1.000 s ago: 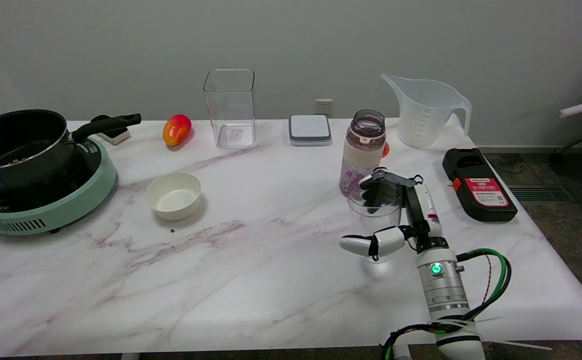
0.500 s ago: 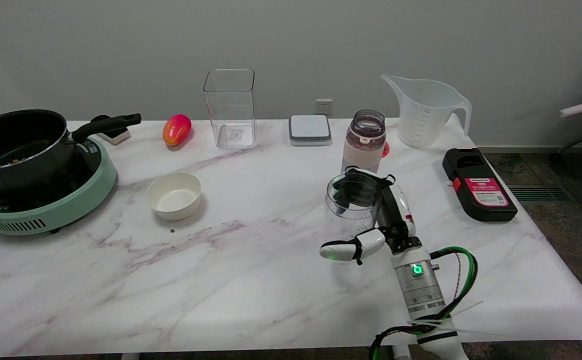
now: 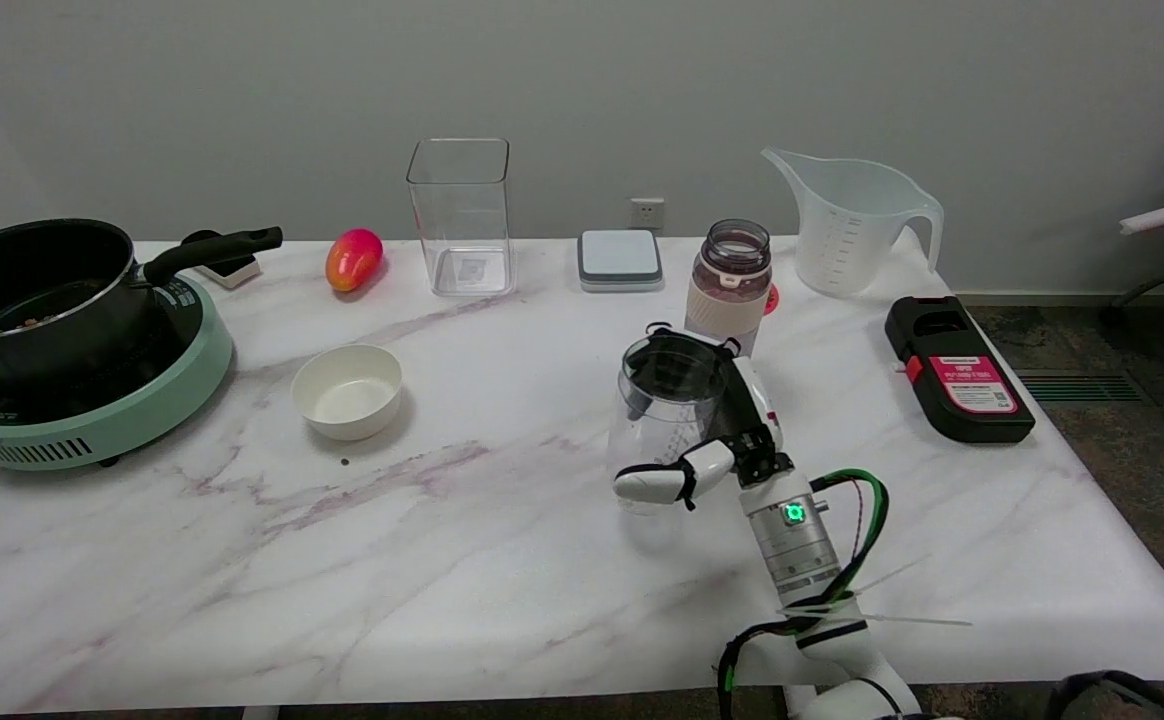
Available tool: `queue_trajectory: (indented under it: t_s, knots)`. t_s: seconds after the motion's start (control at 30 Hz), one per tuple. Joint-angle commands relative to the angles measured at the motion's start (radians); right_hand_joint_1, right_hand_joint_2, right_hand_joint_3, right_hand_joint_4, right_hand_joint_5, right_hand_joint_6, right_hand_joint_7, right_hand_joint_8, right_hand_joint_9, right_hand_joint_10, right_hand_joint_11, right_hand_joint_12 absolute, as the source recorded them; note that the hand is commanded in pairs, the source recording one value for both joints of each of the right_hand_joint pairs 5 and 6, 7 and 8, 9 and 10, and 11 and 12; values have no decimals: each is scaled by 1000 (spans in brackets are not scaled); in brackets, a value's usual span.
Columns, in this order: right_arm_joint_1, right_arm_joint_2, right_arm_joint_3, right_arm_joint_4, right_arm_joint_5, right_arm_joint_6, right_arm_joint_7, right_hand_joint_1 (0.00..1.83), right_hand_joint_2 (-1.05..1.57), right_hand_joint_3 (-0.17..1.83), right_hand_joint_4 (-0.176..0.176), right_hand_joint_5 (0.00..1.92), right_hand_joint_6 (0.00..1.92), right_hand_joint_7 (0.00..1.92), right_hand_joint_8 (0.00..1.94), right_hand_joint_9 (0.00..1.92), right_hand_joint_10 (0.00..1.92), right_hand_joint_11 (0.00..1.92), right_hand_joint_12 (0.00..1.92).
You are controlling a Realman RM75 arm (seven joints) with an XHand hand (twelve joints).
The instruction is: Place the measuring cup onto the table.
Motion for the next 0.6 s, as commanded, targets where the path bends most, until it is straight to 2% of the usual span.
queue_trajectory:
  t_s: [0.03,0.2,0.6]
  knots:
    - [150,-30,-4,-267,-100,34,188,1213,1311,485,0,1429,1429,1612,1612,1603,1603,1435,1435]
    - [154,-54,-3,-292,-101,56,128,1184,1363,448,0,1444,1444,1623,1623,1613,1613,1455,1455]
    - [158,-53,-1,-336,-123,84,121,1177,1394,464,0,1456,1456,1639,1639,1634,1634,1503,1503]
